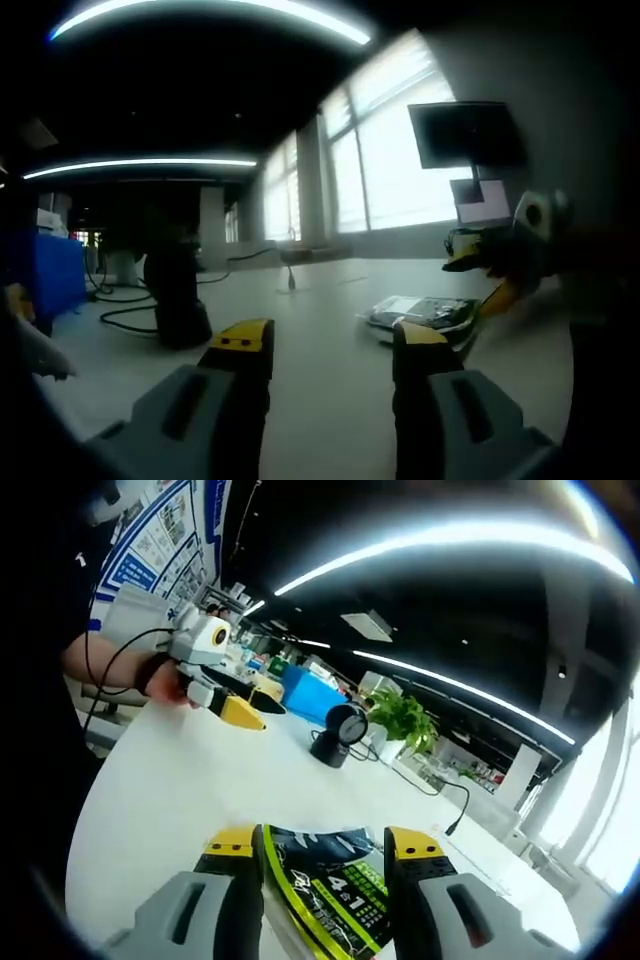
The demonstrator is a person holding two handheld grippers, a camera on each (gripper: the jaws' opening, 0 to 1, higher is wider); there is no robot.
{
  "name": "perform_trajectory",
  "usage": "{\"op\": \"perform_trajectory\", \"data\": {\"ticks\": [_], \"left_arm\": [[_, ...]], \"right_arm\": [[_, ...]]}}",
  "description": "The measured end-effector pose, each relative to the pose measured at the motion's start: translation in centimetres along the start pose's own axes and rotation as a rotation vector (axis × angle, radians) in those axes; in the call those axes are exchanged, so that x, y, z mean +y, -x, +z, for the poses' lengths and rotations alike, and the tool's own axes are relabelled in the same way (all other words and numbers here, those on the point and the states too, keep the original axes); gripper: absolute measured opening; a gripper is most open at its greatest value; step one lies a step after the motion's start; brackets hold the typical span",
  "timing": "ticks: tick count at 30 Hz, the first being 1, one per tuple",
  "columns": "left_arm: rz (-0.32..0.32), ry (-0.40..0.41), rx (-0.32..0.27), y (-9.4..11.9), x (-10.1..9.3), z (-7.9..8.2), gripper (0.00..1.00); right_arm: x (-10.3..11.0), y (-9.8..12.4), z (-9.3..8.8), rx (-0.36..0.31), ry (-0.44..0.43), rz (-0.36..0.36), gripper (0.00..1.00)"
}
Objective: Clip sheet goods on table flip sheet goods clip sheet goods scan sheet goods put sheet goods back to table
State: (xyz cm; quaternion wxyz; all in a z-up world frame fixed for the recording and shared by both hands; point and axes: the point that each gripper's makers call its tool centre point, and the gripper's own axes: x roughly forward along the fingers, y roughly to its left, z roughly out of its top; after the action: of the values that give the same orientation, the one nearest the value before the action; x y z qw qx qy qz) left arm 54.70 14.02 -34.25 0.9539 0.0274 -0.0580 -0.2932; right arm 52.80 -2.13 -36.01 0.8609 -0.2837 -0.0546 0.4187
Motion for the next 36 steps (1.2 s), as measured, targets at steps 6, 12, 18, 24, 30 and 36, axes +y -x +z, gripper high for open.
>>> {"op": "perform_trajectory", "data": {"ticks": [6, 12, 18, 24, 30, 36], "left_arm": [[0.001, -0.001, 0.001, 0.0, 0.0, 0.0, 0.4], [0.001, 0.004, 0.003, 0.0, 0.0, -0.1, 0.39], [0.0, 0.004, 0.003, -0.1, 0.1, -0.1, 0.39], [0.001, 0.007, 0.006, -0.1, 0.1, -0.2, 0.38], [0.001, 0.008, 0.006, -0.1, 0.1, -0.2, 0.38], [0.0, 0.01, 0.007, -0.1, 0.1, -0.2, 0.38]], "right_arm": [[0.7, -0.3, -0.2, 0.011, 0.004, 0.034, 0.32], [1.7, -0.8, -0.5, 0.03, 0.015, 0.072, 0.31], [2.2, -1.2, -1.2, 0.053, 0.027, 0.083, 0.23], [2.8, -1.6, -1.9, 0.082, -0.029, 0.115, 0.13], [3.2, -1.7, -1.7, 0.077, -0.047, 0.134, 0.0], [3.1, -1.3, -1.6, 0.07, -0.048, 0.127, 0.0]]}}
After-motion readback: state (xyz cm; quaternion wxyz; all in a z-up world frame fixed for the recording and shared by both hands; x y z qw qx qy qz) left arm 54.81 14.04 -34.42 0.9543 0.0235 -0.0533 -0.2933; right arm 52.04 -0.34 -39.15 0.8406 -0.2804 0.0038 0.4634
